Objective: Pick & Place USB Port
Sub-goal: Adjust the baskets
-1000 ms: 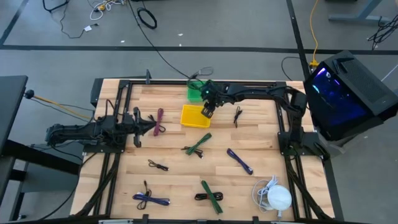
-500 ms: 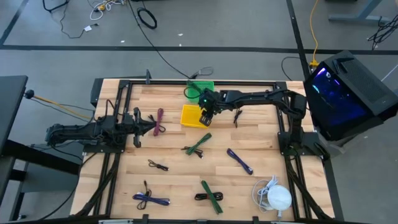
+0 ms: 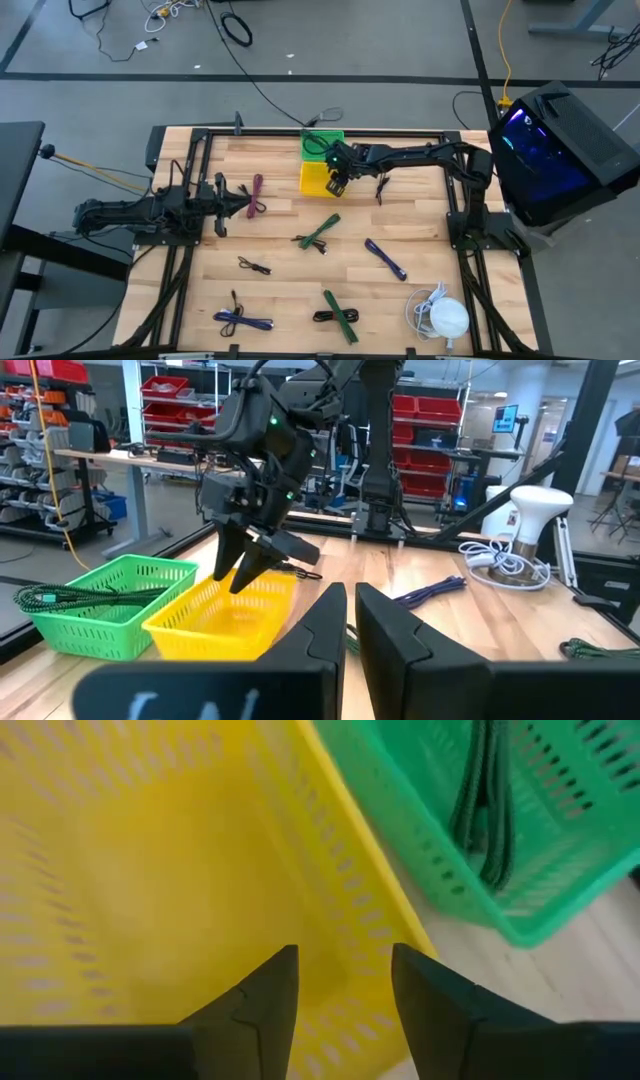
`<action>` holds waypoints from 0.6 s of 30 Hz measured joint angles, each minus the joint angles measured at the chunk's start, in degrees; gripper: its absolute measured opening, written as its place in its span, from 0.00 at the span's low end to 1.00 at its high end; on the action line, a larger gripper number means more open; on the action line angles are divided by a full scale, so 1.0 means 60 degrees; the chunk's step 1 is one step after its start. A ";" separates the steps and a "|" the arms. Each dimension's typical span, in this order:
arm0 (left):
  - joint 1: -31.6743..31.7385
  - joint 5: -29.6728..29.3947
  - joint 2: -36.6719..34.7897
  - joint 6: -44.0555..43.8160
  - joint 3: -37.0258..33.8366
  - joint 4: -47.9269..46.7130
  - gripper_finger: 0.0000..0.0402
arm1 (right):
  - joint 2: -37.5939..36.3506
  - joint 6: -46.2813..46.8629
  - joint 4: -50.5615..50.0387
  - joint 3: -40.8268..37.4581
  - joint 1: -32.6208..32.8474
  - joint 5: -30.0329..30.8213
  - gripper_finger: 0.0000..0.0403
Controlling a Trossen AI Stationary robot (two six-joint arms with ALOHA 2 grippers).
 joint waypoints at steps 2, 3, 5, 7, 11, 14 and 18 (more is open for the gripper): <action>-0.0004 0.0000 0.0000 0.0012 0.0002 0.0002 0.07 | 0.0000 -0.0018 0.0085 0.0000 -0.0080 0.0015 0.40; 0.0000 0.0000 0.0000 0.0024 0.0000 0.0002 0.07 | 0.0000 -0.0030 0.0119 0.0000 -0.0113 -0.0066 0.40; 0.0000 -0.0002 0.0000 0.0026 0.0002 0.0000 0.07 | 0.0000 -0.0031 0.0218 0.0000 -0.0163 -0.0180 0.40; -0.0001 -0.0001 0.0000 0.0026 0.0002 0.0002 0.07 | 0.0000 -0.0054 0.0378 0.0000 -0.0176 -0.0283 0.40; 0.0000 -0.0004 0.0000 0.0026 0.0002 -0.0001 0.07 | 0.0000 -0.0212 0.0475 0.0004 -0.0155 -0.0327 0.40; 0.0000 -0.0002 0.0000 0.0026 0.0002 -0.0001 0.07 | 0.0000 -0.0212 0.0494 0.0004 -0.0166 -0.0330 0.40; 0.0000 0.0000 0.0000 0.0026 0.0002 -0.0001 0.07 | 0.0000 -0.0214 0.0503 0.0004 -0.0180 -0.0634 0.40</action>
